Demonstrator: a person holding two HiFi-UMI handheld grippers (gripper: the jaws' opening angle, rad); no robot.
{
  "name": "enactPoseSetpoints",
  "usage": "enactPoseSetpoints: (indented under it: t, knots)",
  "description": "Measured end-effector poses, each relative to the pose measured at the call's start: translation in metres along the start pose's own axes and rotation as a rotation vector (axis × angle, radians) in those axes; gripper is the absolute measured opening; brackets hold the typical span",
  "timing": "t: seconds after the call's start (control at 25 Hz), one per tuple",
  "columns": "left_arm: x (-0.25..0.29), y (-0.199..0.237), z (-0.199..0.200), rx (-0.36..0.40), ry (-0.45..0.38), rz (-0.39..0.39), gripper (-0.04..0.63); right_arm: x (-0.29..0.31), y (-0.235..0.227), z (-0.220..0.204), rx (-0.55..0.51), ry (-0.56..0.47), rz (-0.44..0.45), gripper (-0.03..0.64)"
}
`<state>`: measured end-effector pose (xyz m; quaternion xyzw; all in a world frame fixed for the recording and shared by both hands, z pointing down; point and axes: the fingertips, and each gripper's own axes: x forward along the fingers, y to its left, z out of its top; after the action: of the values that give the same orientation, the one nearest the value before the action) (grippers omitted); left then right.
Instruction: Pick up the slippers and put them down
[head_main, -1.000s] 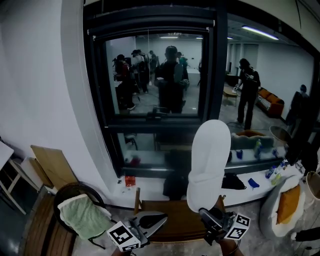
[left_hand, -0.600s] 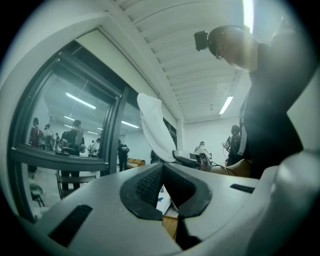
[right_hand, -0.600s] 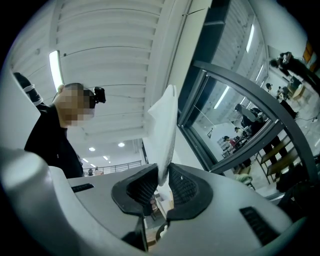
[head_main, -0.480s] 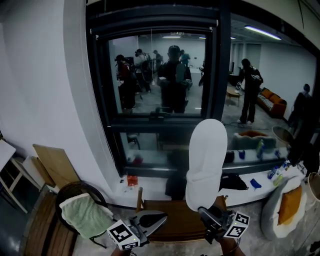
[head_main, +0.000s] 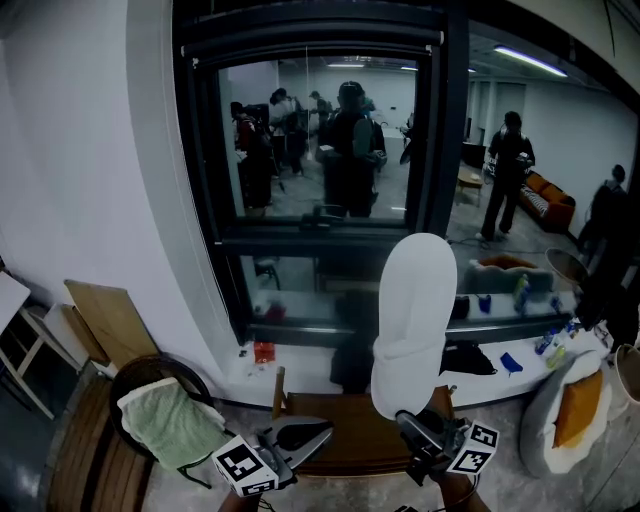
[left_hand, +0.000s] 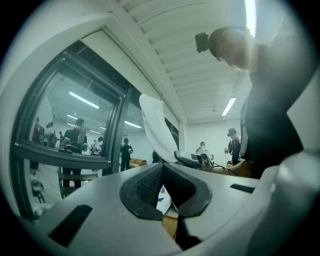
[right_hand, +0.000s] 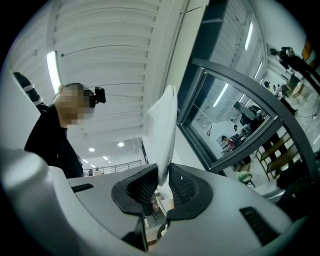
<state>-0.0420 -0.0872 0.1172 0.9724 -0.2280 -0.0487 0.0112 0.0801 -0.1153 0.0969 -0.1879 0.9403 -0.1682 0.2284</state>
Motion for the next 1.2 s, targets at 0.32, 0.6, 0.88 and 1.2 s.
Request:
enactPoseSetpoints:
  t: [0.32,0.6,0.88,1.2]
  knots:
    - [-0.008,-0.002,-0.031,-0.107,0.022,0.032,0.003,-0.009,-0.011,-0.044,0.109,0.032,-0.032,0.067]
    - [-0.006,0.008,-0.095,-0.181,0.072,0.075,0.003,-0.021,-0.043,-0.109,0.245,0.077,-0.063,0.067]
    - [-0.010,0.024,-0.179,-0.272,0.158,0.105,0.003,-0.044,-0.091,-0.200,0.426,0.119,-0.123,0.067]
    - [-0.008,0.009,-0.288,-0.368,0.218,0.108,0.003,-0.099,-0.145,-0.313,0.590,0.158,-0.237,0.067]
